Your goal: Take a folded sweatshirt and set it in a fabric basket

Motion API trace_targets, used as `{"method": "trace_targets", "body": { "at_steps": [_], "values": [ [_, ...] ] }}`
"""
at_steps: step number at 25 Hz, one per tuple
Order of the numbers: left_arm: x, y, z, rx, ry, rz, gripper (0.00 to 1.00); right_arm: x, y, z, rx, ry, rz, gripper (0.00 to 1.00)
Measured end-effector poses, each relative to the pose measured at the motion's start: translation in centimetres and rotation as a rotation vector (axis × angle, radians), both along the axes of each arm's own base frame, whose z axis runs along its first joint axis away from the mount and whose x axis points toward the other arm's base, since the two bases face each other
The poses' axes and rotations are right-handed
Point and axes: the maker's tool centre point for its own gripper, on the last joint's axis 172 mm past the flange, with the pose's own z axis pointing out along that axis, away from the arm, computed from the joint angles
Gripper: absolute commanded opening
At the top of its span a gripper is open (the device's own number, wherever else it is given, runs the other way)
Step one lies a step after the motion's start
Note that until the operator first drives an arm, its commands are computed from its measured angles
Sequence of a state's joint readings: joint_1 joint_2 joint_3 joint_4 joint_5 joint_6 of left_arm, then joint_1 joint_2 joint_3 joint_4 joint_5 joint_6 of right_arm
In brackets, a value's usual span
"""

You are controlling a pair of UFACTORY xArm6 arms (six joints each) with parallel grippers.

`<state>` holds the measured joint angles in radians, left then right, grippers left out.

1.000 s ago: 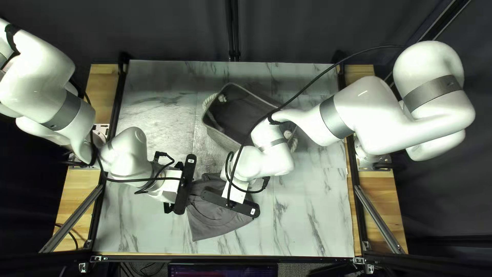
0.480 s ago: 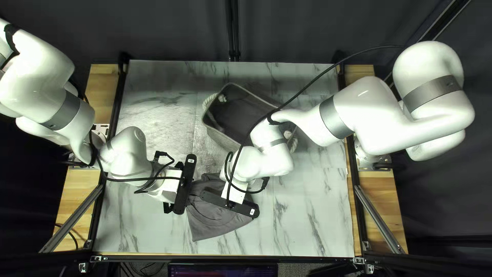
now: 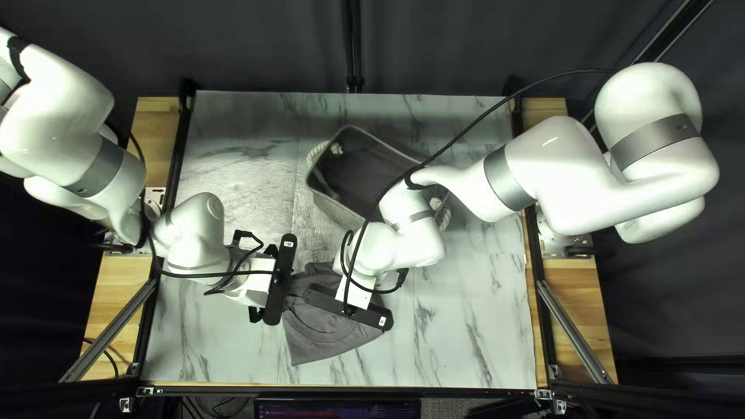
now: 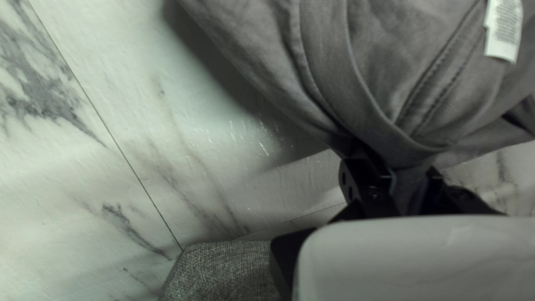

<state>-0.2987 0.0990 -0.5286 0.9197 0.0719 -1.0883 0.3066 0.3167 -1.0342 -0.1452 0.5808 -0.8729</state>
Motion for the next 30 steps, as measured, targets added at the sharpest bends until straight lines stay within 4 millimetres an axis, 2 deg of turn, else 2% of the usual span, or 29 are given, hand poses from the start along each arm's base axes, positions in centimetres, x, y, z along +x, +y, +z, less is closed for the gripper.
{"method": "trace_targets", "body": {
  "at_steps": [16, 18, 20, 21, 30],
  "values": [
    [0.3, 0.1, -1.0, -0.018, 0.012, 0.013, 1.0, -0.2, -0.2, 0.2, -0.01, -0.006, -0.009, 0.0],
    [0.4, 0.1, -1.0, -0.021, 0.015, 0.01, 0.81, -0.2, -0.2, 0.2, -0.01, -0.006, -0.01, 0.0],
    [0.5, 0.1, -1.1, -0.025, 0.021, 0.007, 0.1, -0.2, -0.2, 0.2, -0.01, -0.006, -0.01, 0.0],
    [0.6, 0.1, -1.1, -0.027, 0.023, 0.005, 0.0, -0.2, -0.2, 0.2, -0.01, -0.006, -0.01, 0.0],
    [0.5, -0.2, -1.3, -0.052, 0.036, -0.018, 0.0, -0.4, -0.3, 0.4, -0.012, -0.01, -0.011, 0.0]
  ]
}}
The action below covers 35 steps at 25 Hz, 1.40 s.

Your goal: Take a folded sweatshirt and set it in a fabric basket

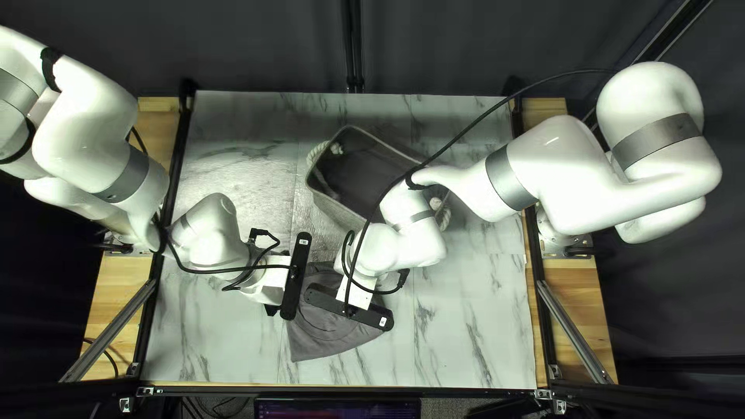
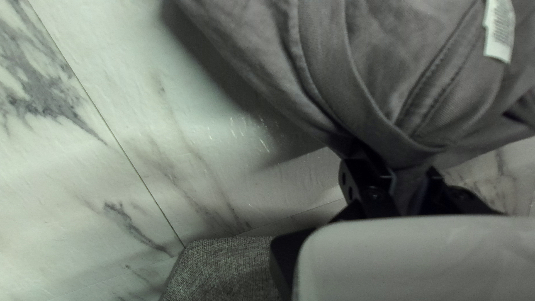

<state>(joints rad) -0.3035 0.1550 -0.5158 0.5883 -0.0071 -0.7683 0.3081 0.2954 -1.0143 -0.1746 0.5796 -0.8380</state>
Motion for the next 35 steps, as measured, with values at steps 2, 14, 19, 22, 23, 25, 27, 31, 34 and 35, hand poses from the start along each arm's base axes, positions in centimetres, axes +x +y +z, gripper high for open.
{"method": "trace_targets", "body": {
  "at_steps": [2, 14, 19, 22, 23, 25, 27, 31, 34, 35],
  "values": [
    [-0.1, -0.1, 0.3, -0.003, -0.005, -0.003, 0.0, 0.0, 0.0, 0.1, -0.001, -0.002, 0.0, 0.0],
    [0.7, 0.3, 4.0, 0.004, -0.028, -0.037, 0.08, -0.7, 0.0, 3.2, -0.039, -0.022, -0.007, 0.0],
    [1.6, 1.8, 6.0, 0.004, -0.044, -0.06, 0.1, -1.0, -0.8, 5.0, -0.056, -0.038, -0.009, 0.0],
    [2.0, 2.8, 6.4, 0.003, -0.049, -0.067, 0.08, -1.1, -1.2, 5.5, -0.065, -0.045, -0.009, 0.0],
    [2.0, 3.1, 6.6, 0.003, -0.05, -0.069, 0.08, -1.1, -1.2, 5.5, -0.067, -0.046, -0.008, 0.0],
    [2.0, 3.5, 6.9, 0.004, -0.052, -0.073, 0.08, -1.2, -1.4, 5.6, -0.069, -0.047, -0.004, 0.0],
    [1.9, 3.9, 7.2, 0.005, -0.054, -0.076, 0.08, -1.3, -1.5, 5.9, -0.07, -0.05, 0.001, 0.0],
    [1.8, 4.6, 8.0, 0.01, -0.056, -0.083, 0.06, -1.8, -1.8, 6.6, -0.075, -0.052, 0.011, 0.0],
    [2.3, 5.1, 8.8, 0.015, -0.054, -0.091, 0.08, -2.1, -2.0, 7.5, -0.082, -0.057, 0.013, 0.0],
    [2.5, 5.3, 9.1, 0.017, -0.053, -0.094, 0.08, -2.3, -2.2, 7.9, -0.085, -0.06, 0.013, 0.0]
  ]
}}
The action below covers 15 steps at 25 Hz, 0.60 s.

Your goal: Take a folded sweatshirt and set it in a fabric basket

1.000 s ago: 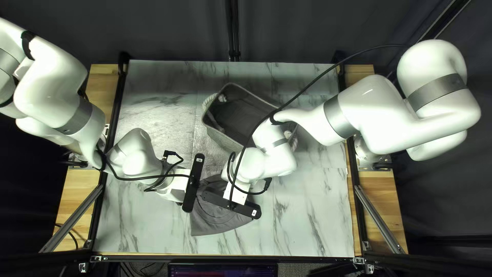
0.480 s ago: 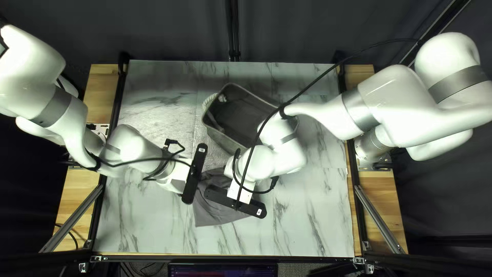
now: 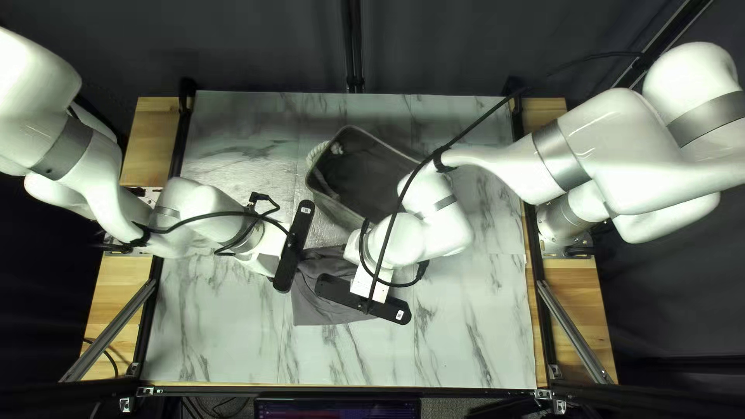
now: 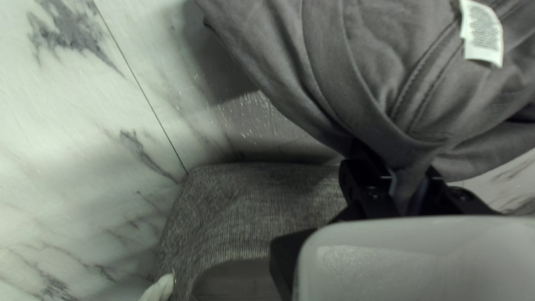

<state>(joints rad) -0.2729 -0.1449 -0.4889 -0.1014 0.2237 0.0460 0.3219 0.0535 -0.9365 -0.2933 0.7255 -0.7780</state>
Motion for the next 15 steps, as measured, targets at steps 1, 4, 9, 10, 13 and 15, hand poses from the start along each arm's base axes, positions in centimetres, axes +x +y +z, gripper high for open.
{"method": "trace_targets", "body": {
  "at_steps": [1, 4, 9, 10, 13, 15],
  "values": [
    [0.2, 0.2, 0.3, 0.001, 0.0, -0.002, 0.08, -0.1, -0.1, 0.4, -0.004, -0.003, 0.0, 0.0],
    [0.6, 1.2, 1.5, 0.006, 0.0, -0.01, 0.08, -0.7, -0.7, 1.7, -0.016, -0.015, -0.001, 0.0],
    [1.6, 3.3, 3.7, 0.014, 0.005, -0.024, 0.08, -1.7, -2.0, 3.6, -0.04, -0.038, -0.003, 0.0],
    [1.9, 3.8, 4.3, 0.015, 0.006, -0.027, 0.08, -1.9, -2.3, 3.9, -0.045, -0.042, -0.003, 0.0],
    [2.9, 5.3, 6.0, 0.02, 0.013, -0.037, 0.1, -2.3, -3.3, 5.2, -0.058, -0.053, -0.007, 0.0],
    [3.5, 6.4, 7.2, 0.024, 0.02, -0.044, 0.11, -2.5, -4.0, 6.3, -0.066, -0.059, -0.01, 0.0]
  ]
}}
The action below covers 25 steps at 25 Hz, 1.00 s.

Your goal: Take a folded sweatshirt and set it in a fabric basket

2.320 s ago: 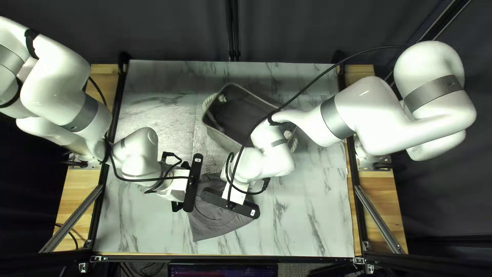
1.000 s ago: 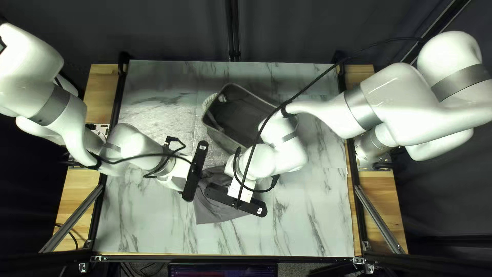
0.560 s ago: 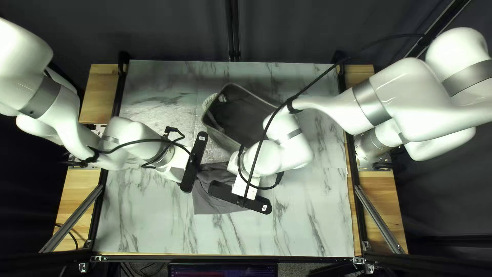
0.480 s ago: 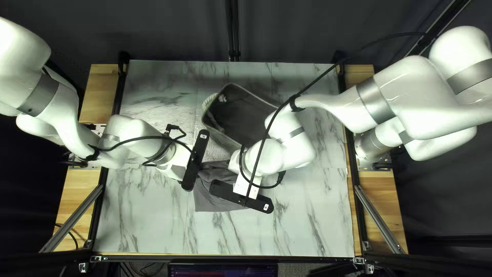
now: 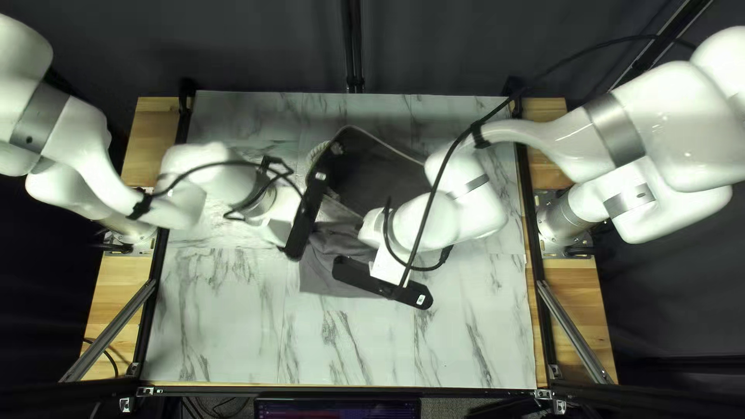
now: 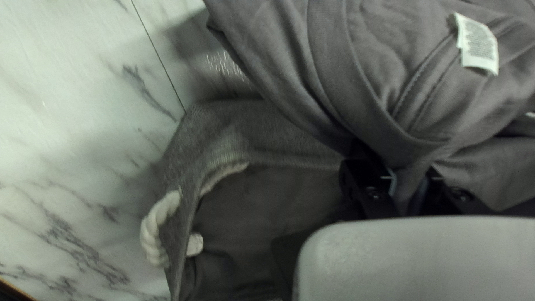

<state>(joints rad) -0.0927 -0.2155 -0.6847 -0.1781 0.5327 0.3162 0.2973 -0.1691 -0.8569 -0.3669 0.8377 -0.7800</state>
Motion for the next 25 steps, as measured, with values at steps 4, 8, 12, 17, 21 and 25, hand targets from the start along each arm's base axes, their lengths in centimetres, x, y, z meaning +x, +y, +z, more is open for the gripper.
{"method": "trace_targets", "body": {
  "at_steps": [4, 8, 12, 17, 21, 25],
  "values": [
    [1.0, 2.5, 1.8, 0.007, 0.008, -0.011, 0.11, -0.8, -1.9, 2.4, -0.019, -0.018, -0.007, 0.0],
    [2.2, 4.9, 3.2, 0.013, 0.009, -0.027, 0.11, -1.8, -4.2, 4.4, -0.038, -0.039, -0.017, 0.0],
    [3.3, 7.2, 4.1, 0.015, 0.013, -0.041, 0.18, -2.9, -6.4, 5.9, -0.055, -0.058, -0.026, 0.0],
    [4.4, 10.3, 5.1, 0.022, 0.025, -0.058, 0.2, -3.9, -8.8, 6.6, -0.071, -0.076, -0.034, 0.0],
    [4.9, 13.2, 5.0, 0.025, 0.034, -0.071, 0.0, -4.7, -10.6, 6.0, -0.075, -0.092, -0.04, 0.0],
    [4.9, 16.2, 4.7, 0.023, 0.034, -0.084, 0.0, -5.4, -12.7, 5.3, -0.078, -0.115, -0.046, 0.0]
  ]
}}
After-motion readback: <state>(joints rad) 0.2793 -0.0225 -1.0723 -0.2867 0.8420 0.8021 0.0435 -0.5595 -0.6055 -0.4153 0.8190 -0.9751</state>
